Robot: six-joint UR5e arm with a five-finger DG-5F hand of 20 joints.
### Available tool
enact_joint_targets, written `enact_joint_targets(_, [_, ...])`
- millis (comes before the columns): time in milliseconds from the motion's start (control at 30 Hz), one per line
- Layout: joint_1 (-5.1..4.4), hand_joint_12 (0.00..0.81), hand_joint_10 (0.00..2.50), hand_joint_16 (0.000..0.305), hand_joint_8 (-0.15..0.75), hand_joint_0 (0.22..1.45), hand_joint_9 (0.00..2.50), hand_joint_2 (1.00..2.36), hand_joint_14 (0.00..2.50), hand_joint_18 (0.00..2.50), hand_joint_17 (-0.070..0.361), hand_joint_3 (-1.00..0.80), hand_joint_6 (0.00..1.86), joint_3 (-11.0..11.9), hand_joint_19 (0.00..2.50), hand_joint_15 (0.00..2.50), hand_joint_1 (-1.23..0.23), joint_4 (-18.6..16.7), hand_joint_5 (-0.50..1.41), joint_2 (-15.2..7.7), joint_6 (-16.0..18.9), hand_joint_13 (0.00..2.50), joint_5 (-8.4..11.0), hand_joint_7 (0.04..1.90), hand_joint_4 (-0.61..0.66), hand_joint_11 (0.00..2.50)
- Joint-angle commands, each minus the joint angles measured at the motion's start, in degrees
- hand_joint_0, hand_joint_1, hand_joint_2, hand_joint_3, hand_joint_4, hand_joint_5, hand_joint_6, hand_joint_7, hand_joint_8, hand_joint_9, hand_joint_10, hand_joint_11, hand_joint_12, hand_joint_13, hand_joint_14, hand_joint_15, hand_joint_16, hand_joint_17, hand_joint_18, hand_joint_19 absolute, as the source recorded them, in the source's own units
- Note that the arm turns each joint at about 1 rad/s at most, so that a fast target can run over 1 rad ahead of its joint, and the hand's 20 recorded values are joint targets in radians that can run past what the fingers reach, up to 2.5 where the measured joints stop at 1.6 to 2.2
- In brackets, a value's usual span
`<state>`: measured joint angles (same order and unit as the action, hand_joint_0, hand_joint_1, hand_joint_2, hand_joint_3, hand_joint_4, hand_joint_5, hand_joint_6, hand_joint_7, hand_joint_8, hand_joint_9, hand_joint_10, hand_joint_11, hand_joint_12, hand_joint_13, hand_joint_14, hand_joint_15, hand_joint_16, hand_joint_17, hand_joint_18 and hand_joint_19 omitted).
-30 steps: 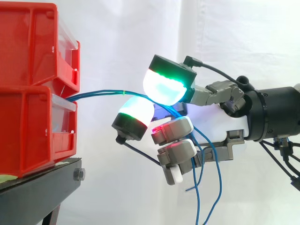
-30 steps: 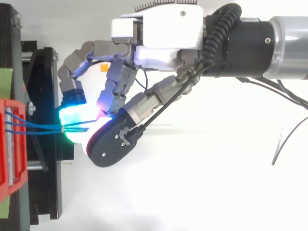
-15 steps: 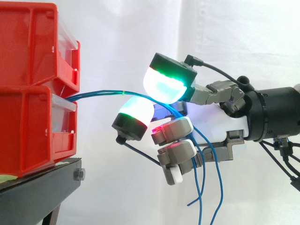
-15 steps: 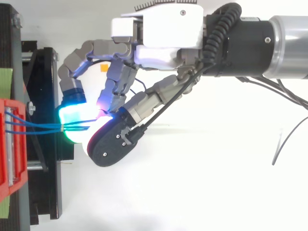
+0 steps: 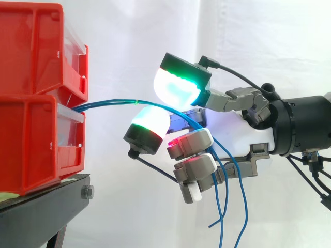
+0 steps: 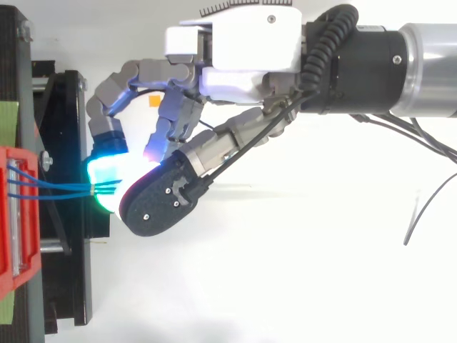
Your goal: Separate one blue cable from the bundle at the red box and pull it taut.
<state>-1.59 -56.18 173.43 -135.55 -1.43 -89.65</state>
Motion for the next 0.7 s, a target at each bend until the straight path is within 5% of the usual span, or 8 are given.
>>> enact_joint_targets(0, [0.00, 0.331, 0.02, 0.038, 0.308, 0.54, 1.21, 1.00, 0.02, 0.81, 0.085, -0.50, 0.82, 0.02, 0.80, 1.24, -0.66, -0.02, -0.16, 0.02, -0.06, 1.13, 0.00, 1.06, 0.08, 1.41])
enact_joint_targets(667, [0.00, 0.315, 0.02, 0.035, 0.297, 0.60, 1.20, 1.00, 0.02, 0.78, 0.079, -0.50, 0.81, 0.02, 0.81, 1.26, -0.66, 0.42, -0.16, 0.02, 0.02, 1.12, 0.00, 1.08, 0.08, 1.42])
